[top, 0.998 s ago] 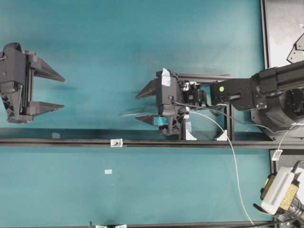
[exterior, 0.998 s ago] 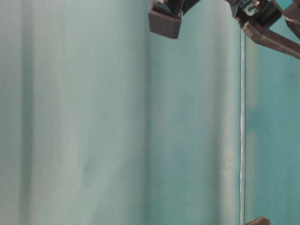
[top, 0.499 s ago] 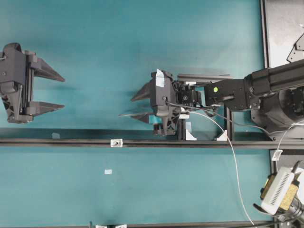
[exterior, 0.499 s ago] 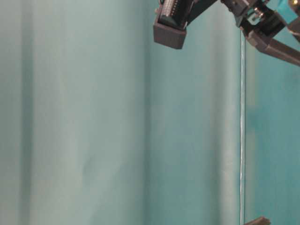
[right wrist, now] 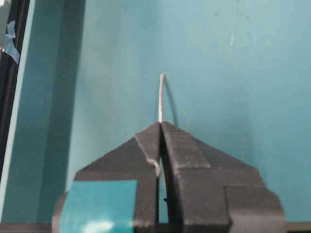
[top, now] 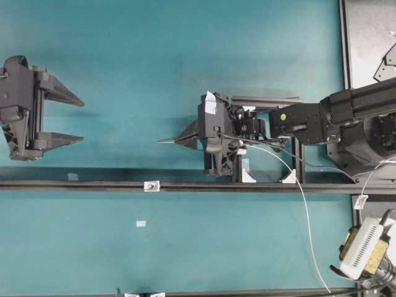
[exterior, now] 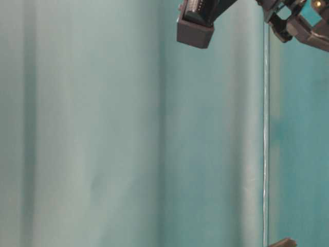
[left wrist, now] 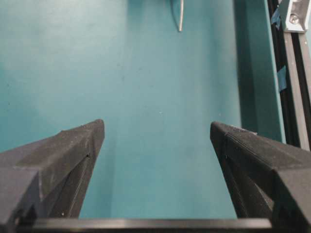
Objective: Insert the wire into the hole on the right side and pull it with the left arm.
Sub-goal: 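Close the right gripper on the grey wire and lift it, then carry the wire tip with the right gripper toward the white bracket hole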
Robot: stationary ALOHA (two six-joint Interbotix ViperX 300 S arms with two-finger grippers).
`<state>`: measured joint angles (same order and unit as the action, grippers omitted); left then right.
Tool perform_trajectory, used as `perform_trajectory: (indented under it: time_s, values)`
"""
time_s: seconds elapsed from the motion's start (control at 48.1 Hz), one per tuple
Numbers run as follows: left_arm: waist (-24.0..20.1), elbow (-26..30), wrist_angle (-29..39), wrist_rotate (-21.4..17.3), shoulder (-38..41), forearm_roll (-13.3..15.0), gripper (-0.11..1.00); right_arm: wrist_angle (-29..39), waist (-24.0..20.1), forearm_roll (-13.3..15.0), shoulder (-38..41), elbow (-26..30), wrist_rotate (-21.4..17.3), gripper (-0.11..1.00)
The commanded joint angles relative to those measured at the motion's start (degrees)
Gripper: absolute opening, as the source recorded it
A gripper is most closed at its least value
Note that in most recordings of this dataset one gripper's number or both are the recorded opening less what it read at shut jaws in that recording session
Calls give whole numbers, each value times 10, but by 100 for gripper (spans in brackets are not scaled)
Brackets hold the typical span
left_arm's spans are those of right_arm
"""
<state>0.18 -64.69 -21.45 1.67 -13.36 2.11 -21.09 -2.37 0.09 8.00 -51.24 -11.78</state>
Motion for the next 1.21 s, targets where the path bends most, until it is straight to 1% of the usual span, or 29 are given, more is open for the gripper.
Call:
perform_trajectory:
  time_s: [0.0,0.166,0.353,0.707,0.852,0.935,1.122,1.185]
  values:
    - [1,4,-5,-1,-5,1,75,-4,0,1,-9,8,0,2]
    - [1,4,-4,0,-4,1,75,-1,0,1,-25,8,-1,2]
    - [1,4,-5,-1,-5,1,75,1,0,2,-69,2,0,2]
    - [1,4,-4,0,-5,1,75,25,-1,2,-126,0,4,2]
    - [1,5,-4,0,-5,1,75,45,2,2,-149,4,7,2]
    - [1,6,-4,0,-5,1,75,61,4,5,-168,7,8,2]
    - [1,8,-5,0,-5,1,75,95,5,26,-210,6,7,2]
    - [1,11,-5,0,-5,1,75,98,5,27,-220,4,7,2]
